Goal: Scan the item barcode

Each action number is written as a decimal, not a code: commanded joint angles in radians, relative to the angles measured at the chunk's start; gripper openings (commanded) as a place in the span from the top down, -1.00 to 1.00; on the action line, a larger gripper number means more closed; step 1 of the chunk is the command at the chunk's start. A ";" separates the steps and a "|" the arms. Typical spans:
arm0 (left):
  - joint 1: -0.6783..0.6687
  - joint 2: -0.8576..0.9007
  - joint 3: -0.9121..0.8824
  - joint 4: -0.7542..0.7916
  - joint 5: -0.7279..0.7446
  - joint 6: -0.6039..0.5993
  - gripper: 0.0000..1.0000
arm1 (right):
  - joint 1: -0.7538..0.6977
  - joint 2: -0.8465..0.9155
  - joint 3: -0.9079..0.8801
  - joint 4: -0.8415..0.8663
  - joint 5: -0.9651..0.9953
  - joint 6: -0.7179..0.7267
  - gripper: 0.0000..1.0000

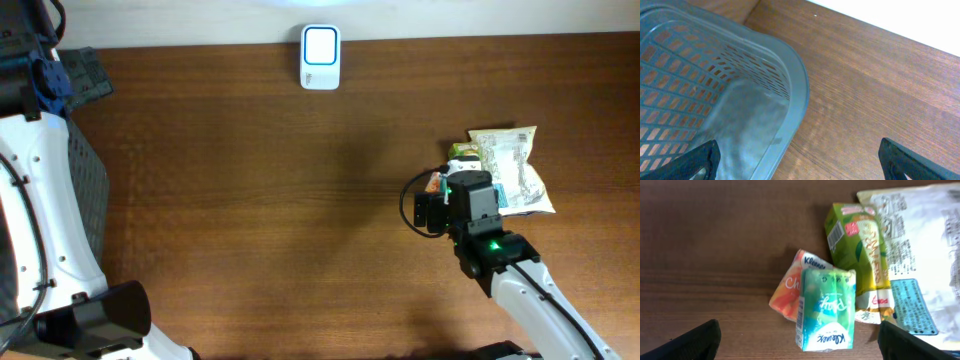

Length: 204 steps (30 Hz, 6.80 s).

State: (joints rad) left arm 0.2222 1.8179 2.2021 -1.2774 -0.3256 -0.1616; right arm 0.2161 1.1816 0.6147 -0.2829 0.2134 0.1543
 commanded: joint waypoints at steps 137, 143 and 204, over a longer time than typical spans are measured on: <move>-0.072 -0.980 -1.892 1.035 0.183 -0.283 -0.98 | -0.007 -1.176 -0.609 0.227 0.016 0.008 -0.98; -0.072 -1.172 -2.089 0.910 0.183 -0.280 -0.98 | -0.007 -1.176 -0.609 0.227 0.016 0.008 -0.97; -0.261 -1.813 -2.193 1.210 0.180 -0.279 -0.98 | -0.007 -1.176 -0.609 0.227 0.016 0.008 -0.97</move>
State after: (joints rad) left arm -0.0338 0.0109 0.0166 -0.0700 -0.1455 -0.4389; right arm 0.2153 0.0120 0.0147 -0.0551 0.2203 0.1581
